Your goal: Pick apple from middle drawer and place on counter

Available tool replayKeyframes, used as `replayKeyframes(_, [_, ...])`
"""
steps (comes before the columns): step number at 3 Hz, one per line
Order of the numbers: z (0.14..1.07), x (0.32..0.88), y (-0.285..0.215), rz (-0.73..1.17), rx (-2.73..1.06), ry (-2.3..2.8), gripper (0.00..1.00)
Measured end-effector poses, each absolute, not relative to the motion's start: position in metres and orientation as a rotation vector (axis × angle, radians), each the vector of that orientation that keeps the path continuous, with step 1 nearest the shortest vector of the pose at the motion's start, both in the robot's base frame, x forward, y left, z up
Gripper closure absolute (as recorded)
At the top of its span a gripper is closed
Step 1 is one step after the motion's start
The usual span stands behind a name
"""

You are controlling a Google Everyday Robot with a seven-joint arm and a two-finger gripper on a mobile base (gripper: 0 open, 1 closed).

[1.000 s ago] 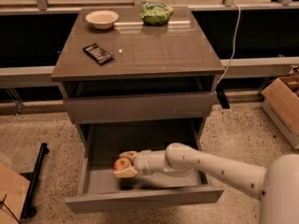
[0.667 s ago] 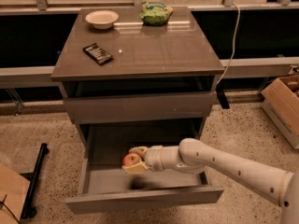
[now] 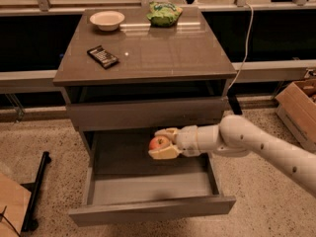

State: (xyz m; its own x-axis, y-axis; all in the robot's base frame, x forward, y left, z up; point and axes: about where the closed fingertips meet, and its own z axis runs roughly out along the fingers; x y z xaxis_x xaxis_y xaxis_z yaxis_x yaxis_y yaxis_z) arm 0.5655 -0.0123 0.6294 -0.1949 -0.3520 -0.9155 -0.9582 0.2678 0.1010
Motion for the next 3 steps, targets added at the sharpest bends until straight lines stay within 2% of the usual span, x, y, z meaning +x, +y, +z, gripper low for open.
replayKeyframes(1, [0.71,0.577,-0.037,0.815,-1.288,1.716,1.0])
replayKeyframes(3, [0.881,0.611,-0.042,0.514,-1.476,1.644,1.0])
